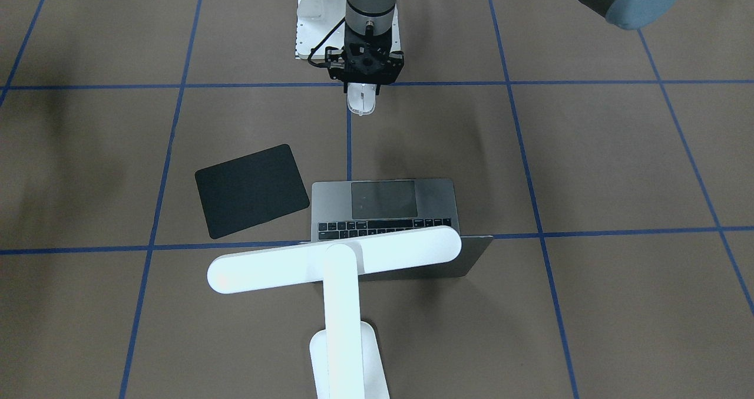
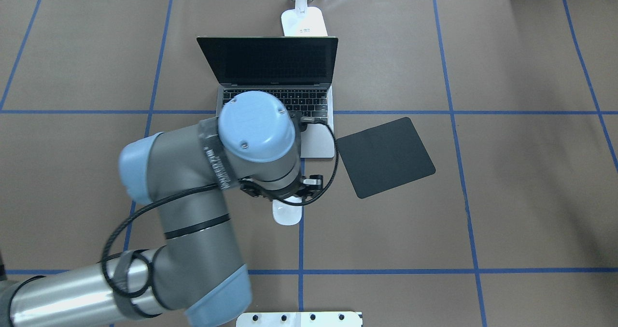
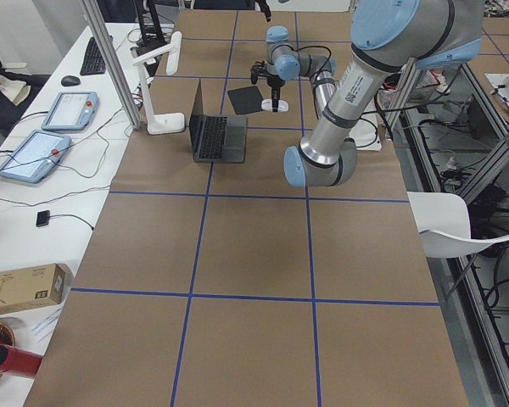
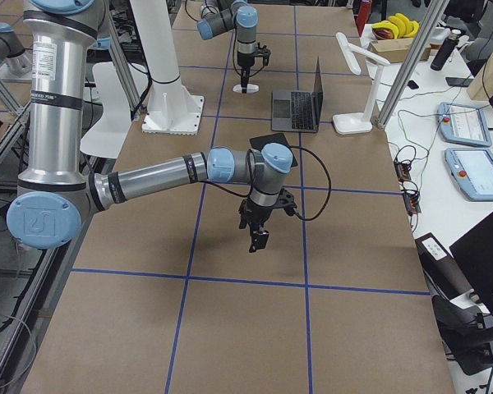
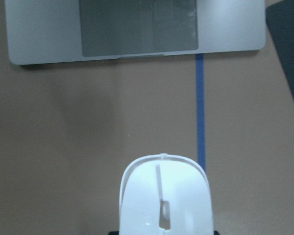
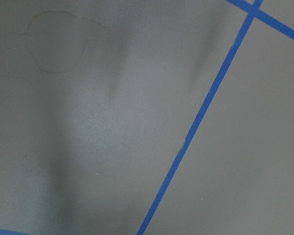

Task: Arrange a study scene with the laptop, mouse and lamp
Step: 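Carry the white mouse with the left gripper over the black mouse pad, then lower the white mouse onto the black mouse pad, then open the left gripper and withdraw it away from the mouse pad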

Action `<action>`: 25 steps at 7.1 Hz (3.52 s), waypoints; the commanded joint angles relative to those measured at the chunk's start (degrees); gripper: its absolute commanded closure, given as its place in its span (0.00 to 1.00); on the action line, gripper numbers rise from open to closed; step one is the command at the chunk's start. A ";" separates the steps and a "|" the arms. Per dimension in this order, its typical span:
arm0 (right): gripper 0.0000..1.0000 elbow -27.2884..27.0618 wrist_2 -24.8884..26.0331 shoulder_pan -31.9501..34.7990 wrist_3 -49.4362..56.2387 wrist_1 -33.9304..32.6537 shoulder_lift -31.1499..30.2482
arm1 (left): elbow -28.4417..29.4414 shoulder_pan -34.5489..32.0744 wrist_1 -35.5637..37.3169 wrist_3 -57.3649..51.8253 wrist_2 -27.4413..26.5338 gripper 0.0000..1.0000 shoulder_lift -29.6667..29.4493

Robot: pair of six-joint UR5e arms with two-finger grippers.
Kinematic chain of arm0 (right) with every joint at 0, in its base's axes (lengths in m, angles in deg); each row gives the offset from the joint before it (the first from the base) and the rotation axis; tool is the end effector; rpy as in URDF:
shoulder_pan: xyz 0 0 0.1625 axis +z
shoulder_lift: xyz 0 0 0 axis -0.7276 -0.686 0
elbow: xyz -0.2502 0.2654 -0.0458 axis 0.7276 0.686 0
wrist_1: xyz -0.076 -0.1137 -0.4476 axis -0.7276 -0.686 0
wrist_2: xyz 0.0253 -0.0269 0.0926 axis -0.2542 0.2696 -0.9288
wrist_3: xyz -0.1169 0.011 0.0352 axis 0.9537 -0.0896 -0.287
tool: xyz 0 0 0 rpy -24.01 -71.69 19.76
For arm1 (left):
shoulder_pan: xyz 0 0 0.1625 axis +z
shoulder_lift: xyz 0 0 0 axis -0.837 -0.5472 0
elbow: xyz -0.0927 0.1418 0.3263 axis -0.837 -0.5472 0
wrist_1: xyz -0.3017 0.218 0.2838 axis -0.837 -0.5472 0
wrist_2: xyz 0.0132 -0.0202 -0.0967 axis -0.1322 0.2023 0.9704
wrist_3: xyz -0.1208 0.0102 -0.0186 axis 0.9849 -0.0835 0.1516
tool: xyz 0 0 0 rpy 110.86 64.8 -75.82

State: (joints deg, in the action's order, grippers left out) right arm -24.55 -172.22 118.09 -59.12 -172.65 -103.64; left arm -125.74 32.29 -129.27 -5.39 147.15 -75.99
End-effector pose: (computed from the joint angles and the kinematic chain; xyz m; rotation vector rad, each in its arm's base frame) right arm -0.0890 -0.4822 0.5234 -0.1059 -0.5467 -0.4535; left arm 0.5488 -0.3546 0.0201 0.0156 0.8666 0.0265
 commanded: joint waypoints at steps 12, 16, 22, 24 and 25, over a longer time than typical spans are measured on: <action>0.00 1.80 -5.73 -0.04 -0.09 0.02 0.07 | 43.16 3.96 -24.05 14.98 -21.36 0.92 -21.58; 0.00 1.98 -5.90 -0.04 -0.09 0.02 0.24 | 43.70 5.90 -24.05 15.51 -23.83 0.20 -21.58; 0.00 1.80 -6.25 0.31 -3.67 0.02 2.61 | 10.44 1.34 -3.57 5.61 -15.68 0.01 -8.90; 0.00 1.71 -6.17 0.57 -7.11 0.02 3.93 | -5.20 -2.52 6.67 -1.16 -11.38 0.01 -0.88; 0.00 1.54 -6.17 1.01 -7.12 0.11 4.37 | -9.95 -4.10 7.06 -3.27 -9.70 0.01 4.21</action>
State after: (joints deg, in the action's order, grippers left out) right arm -22.87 -178.41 118.68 -65.58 -172.60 -99.90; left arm -128.60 30.32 -124.77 -5.61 134.97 -77.47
